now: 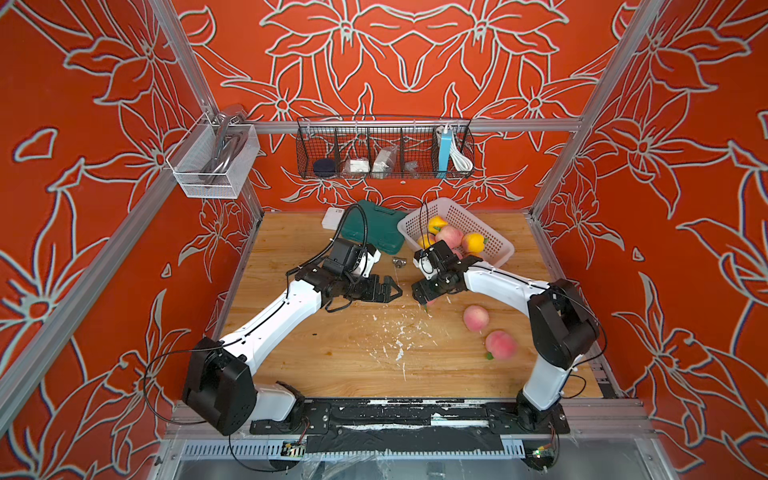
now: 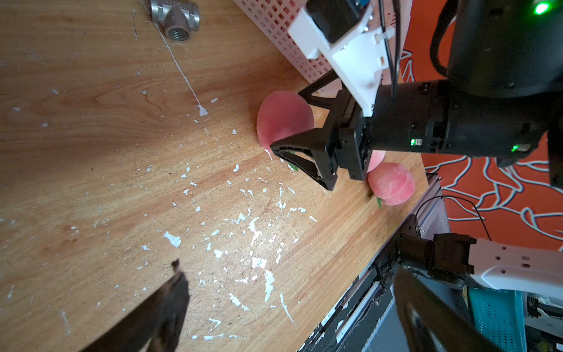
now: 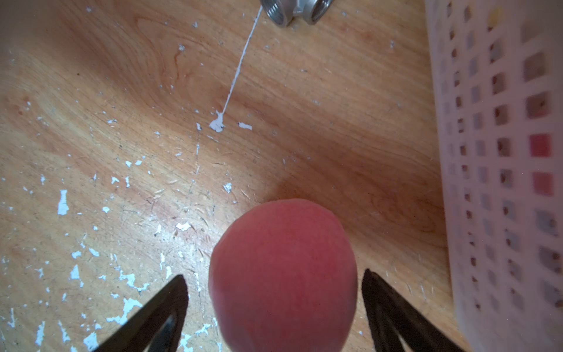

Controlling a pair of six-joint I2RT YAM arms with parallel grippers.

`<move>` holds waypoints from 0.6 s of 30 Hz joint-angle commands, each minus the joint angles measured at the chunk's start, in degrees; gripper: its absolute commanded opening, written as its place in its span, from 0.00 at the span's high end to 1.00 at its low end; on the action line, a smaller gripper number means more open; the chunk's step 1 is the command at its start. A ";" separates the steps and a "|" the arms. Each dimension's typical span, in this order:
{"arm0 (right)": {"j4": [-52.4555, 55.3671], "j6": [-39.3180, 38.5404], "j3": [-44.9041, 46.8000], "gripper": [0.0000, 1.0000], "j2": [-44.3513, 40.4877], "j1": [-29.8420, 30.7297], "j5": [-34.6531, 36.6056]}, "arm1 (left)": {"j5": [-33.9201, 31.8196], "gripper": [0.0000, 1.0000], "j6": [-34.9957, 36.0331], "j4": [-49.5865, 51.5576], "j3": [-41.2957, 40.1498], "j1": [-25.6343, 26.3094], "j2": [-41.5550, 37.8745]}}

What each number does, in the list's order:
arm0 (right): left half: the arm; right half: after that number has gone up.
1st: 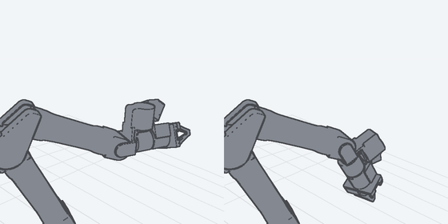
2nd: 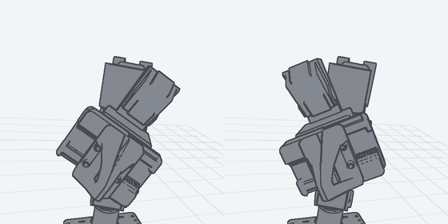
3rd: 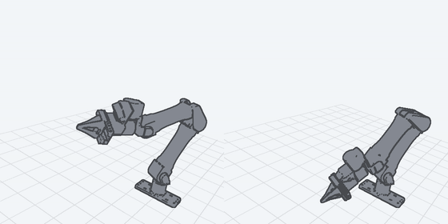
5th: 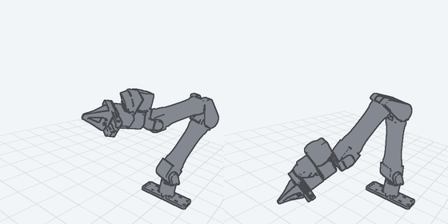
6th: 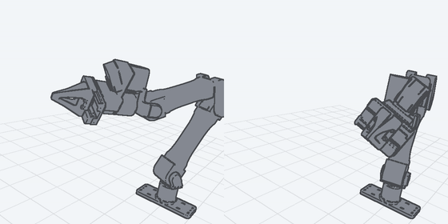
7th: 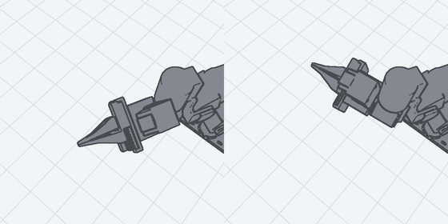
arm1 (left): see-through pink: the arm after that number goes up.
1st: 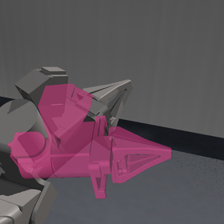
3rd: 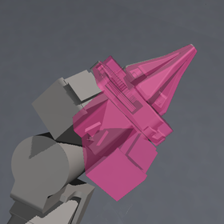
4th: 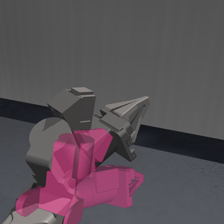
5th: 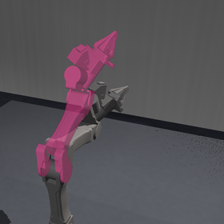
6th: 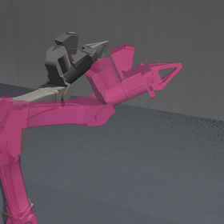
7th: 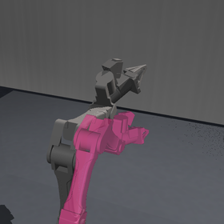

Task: Put the peaches into the basket
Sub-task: Pick up the peach from the center of the board.

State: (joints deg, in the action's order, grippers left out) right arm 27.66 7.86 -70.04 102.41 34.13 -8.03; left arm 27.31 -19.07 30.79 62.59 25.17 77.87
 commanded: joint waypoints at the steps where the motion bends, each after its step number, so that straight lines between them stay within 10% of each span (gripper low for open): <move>1: 1.66 -0.48 -1.11 0.08 0.95 0.32 -0.05 | 0.99 0.01 0.92 -0.11 0.69 -0.35 -0.74; 18: 3.11 -1.09 -3.06 0.13 3.32 0.31 -1.33 | 1.61 0.01 0.70 -0.54 0.73 -0.63 -1.12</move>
State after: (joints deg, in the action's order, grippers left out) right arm 29.15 7.53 -71.40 104.53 34.13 -8.51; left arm 28.23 -19.09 30.76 62.59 25.06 77.84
